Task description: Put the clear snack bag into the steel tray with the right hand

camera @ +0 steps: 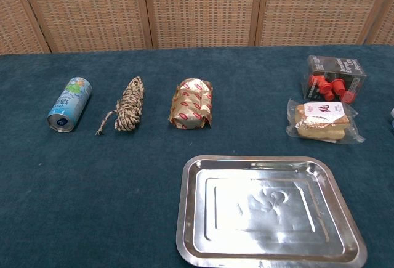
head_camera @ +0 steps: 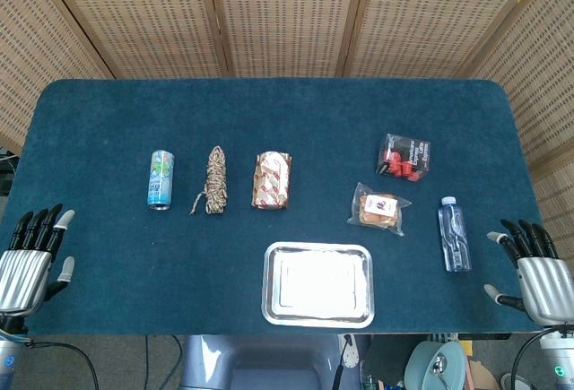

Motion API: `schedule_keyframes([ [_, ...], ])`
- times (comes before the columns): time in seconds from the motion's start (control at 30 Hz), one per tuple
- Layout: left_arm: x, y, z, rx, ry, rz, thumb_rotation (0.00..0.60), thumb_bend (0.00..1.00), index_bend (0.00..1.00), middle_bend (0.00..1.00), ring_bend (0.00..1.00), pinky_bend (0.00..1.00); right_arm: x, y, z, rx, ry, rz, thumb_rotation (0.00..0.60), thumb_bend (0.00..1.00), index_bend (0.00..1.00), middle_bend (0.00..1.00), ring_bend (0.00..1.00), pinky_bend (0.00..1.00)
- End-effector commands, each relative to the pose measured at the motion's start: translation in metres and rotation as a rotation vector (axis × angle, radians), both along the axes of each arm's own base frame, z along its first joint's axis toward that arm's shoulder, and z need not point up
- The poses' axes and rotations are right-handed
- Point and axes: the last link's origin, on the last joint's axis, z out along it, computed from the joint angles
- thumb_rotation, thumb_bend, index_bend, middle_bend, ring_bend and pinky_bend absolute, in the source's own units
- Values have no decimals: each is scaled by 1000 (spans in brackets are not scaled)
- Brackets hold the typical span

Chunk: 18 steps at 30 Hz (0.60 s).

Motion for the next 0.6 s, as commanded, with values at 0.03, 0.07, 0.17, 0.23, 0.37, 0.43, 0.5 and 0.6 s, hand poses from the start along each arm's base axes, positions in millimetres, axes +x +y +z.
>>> schedule_keyframes([
  [0.03,-1,0,0,0,1,2,600,503,29,0,0,0,0,-1,0,2,2,-2,600,155,214,89,0,0],
  [0.07,-1,0,0,-1,1,3,600,503,29,0,0,0,0,-2,0,3,1,-2,600,155,214,89,0,0],
  [0.17,-1,0,1,3,1,2,600,503,29,0,0,0,-1,-3,-1,5,4,-5,600,155,214,89,0,0],
  [0.23,-1,0,1,6,-2,-1,600,503,29,0,0,0,-1,-2,-1,3,2,-5,600,155,214,89,0,0],
  [0.37,-1,-1,2,6,-2,-4,600,503,30,0,0,0,-1,-1,-2,6,7,-5,600,155,214,89,0,0],
  [0.43,0,-1,2,6,2,-6,600,503,29,0,0,0,0,-1,-1,6,13,-4,600,155,214,89,0,0],
  [0.5,0,0,2,6,3,-5,600,503,29,0,0,0,1,-2,-1,7,13,-4,600,155,214,89,0,0],
  [0.6,2,2,1,0,6,-8,600,503,30,0,0,0,2,-3,-2,15,16,-6,600,155,214,89,0,0],
])
